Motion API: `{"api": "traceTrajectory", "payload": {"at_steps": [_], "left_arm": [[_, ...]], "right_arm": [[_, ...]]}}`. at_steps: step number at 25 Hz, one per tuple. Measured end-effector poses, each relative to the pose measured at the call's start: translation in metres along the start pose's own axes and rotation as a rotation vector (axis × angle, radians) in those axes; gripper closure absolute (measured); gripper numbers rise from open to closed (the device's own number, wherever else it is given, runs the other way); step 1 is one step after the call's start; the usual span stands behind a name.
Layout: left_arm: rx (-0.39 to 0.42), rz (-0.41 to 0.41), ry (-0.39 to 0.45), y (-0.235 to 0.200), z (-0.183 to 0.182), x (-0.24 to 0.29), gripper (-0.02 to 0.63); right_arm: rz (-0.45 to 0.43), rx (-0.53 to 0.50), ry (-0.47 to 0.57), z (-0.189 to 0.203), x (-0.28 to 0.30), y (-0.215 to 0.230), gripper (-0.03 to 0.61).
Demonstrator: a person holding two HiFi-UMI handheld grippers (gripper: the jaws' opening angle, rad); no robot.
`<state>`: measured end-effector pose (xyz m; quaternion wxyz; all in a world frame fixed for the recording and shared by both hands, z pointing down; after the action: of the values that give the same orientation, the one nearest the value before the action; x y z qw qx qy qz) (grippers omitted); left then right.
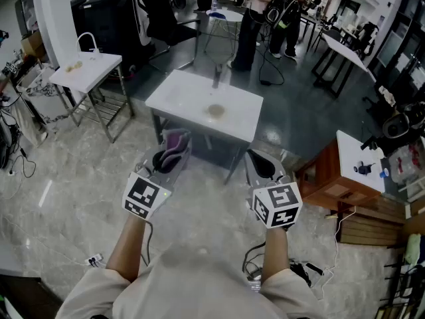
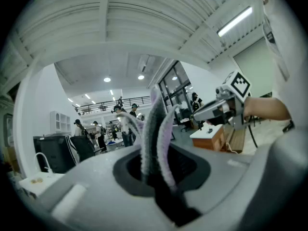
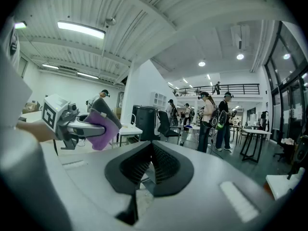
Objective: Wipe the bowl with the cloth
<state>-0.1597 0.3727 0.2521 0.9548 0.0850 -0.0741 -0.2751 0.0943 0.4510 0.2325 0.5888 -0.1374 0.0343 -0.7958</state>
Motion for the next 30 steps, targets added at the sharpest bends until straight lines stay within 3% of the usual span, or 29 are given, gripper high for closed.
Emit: {"api": "traceTrajectory", "payload": {"at_steps": [6,10,15,21,26,30], "left_arm": [[0.007,-0.002,-0.003,0.006,0.001,0.006,0.548],[0.007,-0.005,-0.005,0.02,0.001,0.01,0.548],[0.003,-0.025,-0.019,0.042,0.006,0.019,0.548],[0.001,-0.025,-0.042,0.064,0.005,0.031,0.548],[0.001,-0.034,-0.051,0.07,0.008,0.038,0.548],[0.003,-0.038,-0.046,0.069,0.007,0.046,0.548]], "right_arm": [[0.013,0.028,0.029,0.004,-0.001,0.006,0.571],[-0.036,0.086,0.101,0.008,-0.012,0.016,0.572],[-0.05,0.019,0.057,0.024,-0.022,0.026,0.574],[-0.068,0.049,0.059,0.04,-0.029,0.045,0.574],[-0.102,-0.015,0.045,0.046,-0.029,0.049,0.574],[-0.073,-0.051,0.023,0.05,-0.023,0.056,0.572]]}}
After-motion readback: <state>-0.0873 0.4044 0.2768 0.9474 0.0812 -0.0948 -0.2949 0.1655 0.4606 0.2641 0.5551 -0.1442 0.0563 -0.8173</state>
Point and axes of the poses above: the fingertips, and each gripper's own axes: x forward along the fingers, y to its right, z out of its underside, the point moved 10 cm from there along -x, backward along the fingers, and after that the axes turned 6 degrees about -x, right-handed, at the moved point
